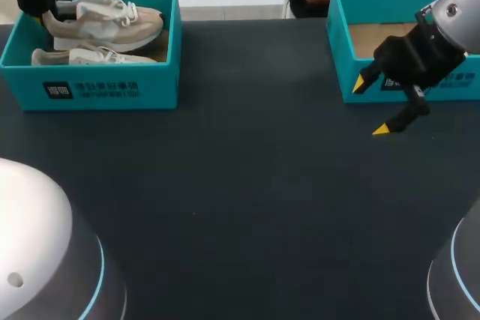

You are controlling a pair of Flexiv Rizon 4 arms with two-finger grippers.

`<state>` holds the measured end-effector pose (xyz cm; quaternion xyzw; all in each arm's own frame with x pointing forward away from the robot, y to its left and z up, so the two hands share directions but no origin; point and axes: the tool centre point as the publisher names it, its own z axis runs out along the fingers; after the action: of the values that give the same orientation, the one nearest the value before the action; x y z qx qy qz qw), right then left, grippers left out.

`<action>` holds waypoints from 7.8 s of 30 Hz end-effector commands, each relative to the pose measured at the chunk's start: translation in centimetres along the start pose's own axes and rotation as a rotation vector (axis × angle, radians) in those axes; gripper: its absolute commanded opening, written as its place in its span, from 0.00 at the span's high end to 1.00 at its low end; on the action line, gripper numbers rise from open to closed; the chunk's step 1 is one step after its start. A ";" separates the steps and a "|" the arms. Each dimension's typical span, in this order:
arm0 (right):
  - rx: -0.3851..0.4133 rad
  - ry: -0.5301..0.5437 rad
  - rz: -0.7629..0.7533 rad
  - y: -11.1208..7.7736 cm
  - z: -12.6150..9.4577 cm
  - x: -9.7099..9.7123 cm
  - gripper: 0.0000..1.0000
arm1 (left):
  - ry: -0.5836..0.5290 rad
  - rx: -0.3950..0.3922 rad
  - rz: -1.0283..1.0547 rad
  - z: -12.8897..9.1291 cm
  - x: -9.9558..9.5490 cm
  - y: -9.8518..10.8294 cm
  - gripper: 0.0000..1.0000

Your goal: Take the shoe out of the shoebox, open the shoe tongue, remove and reinsert the insole, then place the shoe into the shoebox

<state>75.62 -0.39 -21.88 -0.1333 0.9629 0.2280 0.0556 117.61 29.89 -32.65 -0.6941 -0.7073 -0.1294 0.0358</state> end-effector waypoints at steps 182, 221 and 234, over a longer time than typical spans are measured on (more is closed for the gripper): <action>0.003 0.002 0.001 0.0 0.1 -0.1 0.00 | 0.010 -0.010 -0.003 -21.8 -9.1 -31.8 1.00; 0.003 0.002 0.001 0.0 0.1 -0.1 0.00 | -0.104 0.038 0.004 -21.6 -21.7 -38.3 1.00; 0.003 0.002 0.001 0.0 0.1 -0.1 0.00 | -0.110 0.021 0.011 -19.6 -28.9 -40.7 1.00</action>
<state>75.62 -0.38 -21.87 -0.1333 0.9629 0.2280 0.0556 75.51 -1.33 -24.39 -0.7053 -0.7049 -0.0756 -0.0003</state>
